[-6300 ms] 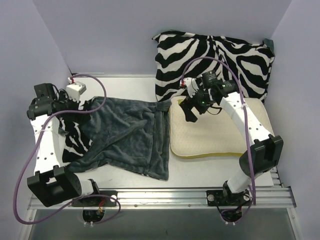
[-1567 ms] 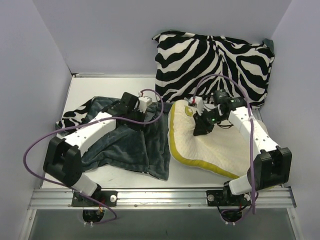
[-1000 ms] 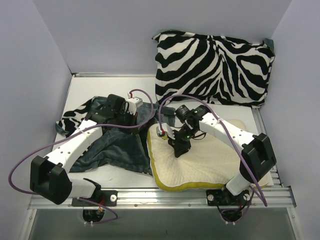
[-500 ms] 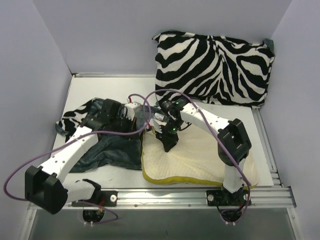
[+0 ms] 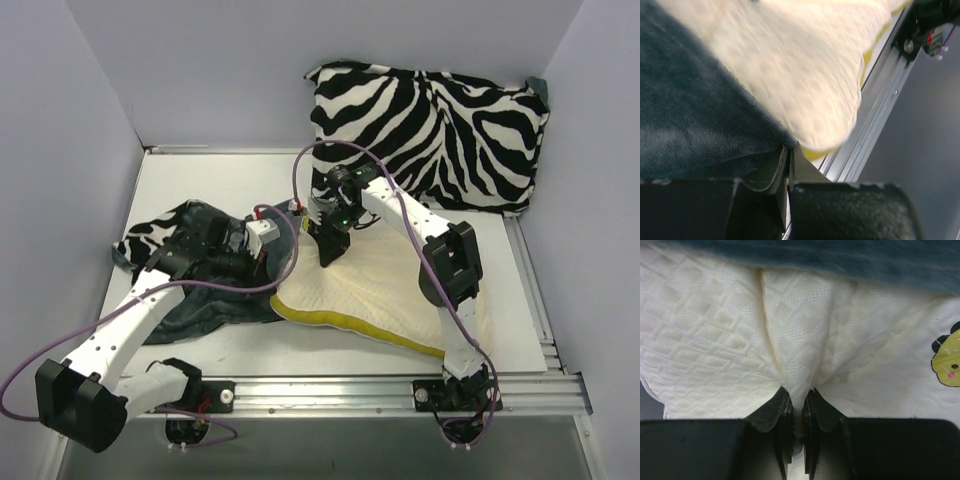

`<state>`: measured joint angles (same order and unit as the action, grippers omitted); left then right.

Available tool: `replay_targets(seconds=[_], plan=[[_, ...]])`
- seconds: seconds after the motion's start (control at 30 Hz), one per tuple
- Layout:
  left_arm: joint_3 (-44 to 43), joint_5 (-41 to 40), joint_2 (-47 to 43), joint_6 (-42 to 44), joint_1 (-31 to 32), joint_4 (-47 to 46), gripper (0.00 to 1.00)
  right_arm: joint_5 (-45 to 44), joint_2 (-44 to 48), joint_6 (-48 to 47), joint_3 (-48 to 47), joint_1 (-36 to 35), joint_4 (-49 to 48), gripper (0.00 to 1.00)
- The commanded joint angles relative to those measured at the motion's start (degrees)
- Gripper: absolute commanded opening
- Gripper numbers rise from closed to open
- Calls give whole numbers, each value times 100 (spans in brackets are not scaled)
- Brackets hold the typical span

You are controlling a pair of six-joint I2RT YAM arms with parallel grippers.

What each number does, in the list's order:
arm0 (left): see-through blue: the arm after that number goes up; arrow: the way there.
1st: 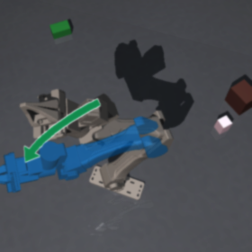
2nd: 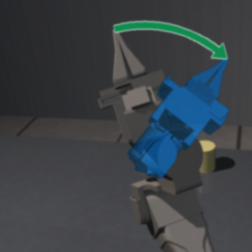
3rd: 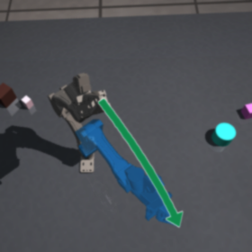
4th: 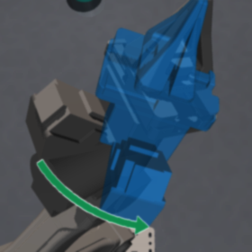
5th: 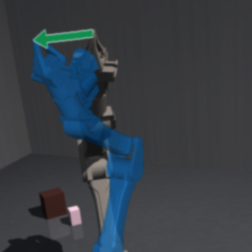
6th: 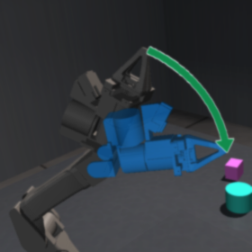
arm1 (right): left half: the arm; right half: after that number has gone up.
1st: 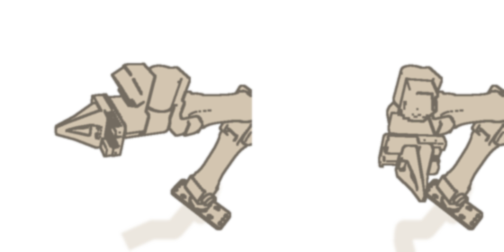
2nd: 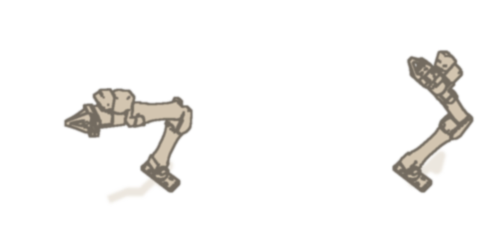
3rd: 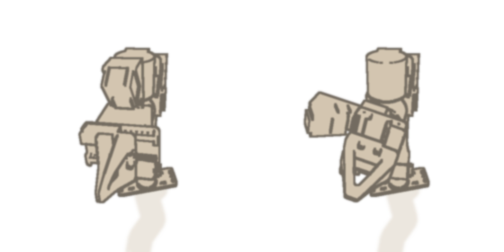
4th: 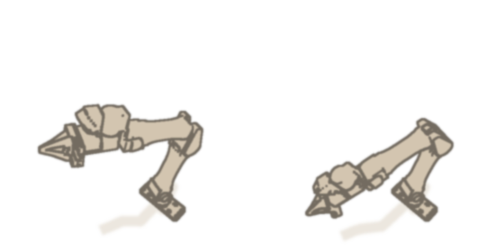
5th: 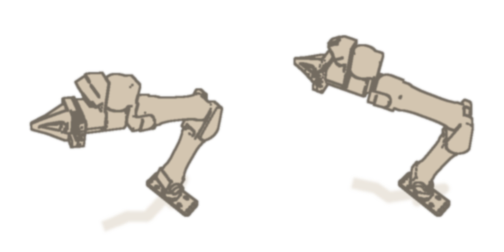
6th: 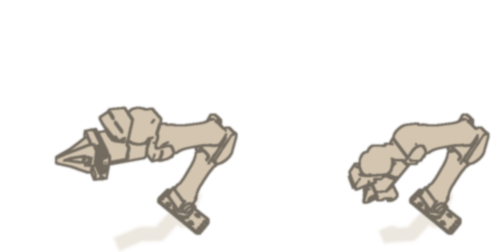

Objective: Put the pillow into the pillowcase

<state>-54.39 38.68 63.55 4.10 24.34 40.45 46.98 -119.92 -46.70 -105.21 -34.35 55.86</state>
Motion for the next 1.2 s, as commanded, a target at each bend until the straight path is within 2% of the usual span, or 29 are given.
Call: replay_targets(seconds=[0.0,0.1,0.23,0.3,0.4,0.57,0.67,0.7,0.77,0.8,0.87,0.9,0.97,1.03,1.17], plan=[[-317,580,34,1255,1,875,6,197,-14,248,-771,410,110,0],[-772,738,447,2310,1,2000,9,-13,-119,354,-861,403,92,0],[-1213,650,912,3201,-8,2722,9,-48,-330,1352,-783,376,-380,0],[-1363,693,1036,3299,-25,2784,9,-355,-296,1636,-625,324,-697,0],[-1741,1428,1273,3168,-17,2837,11,-1021,-146,2338,-150,157,-1541,0],[-2330,2056,1651,2886,1,2785,11,-1744,-426,3709,-281,42,-2253,0],[-2671,2337,1801,2869,1,2732,8,-2245,-541,4527,-263,86,-2605,0],[-2769,2381,1827,2869,1,2740,4,-2246,-576,4990,-307,156,-2667,0],[-3006,2382,1880,2903,-8,2837,2,-1948,-507,5310,-334,296,-2755,0],[-3068,2399,1889,3165,-8,2968,0,-1878,-428,5381,-334,410,-2764,0],[-3182,2312,1968,3718,53,3792,0,-1448,-226,5810,-342,560,-2799,0],[-3261,2233,2029,4339,97,4074,0,-1290,-181,5943,-395,665,-2791,0],[-3253,2127,2153,4913,220,4655,0,-1191,-23,6251,-421,684,-2791,0],[-3218,2066,2197,5065,404,4797,0,-1147,65,6558,-325,649,-2896,0],[-3463,1995,2302,4803,703,4455,0,-1761,48,6532,114,307,-2949,0]])
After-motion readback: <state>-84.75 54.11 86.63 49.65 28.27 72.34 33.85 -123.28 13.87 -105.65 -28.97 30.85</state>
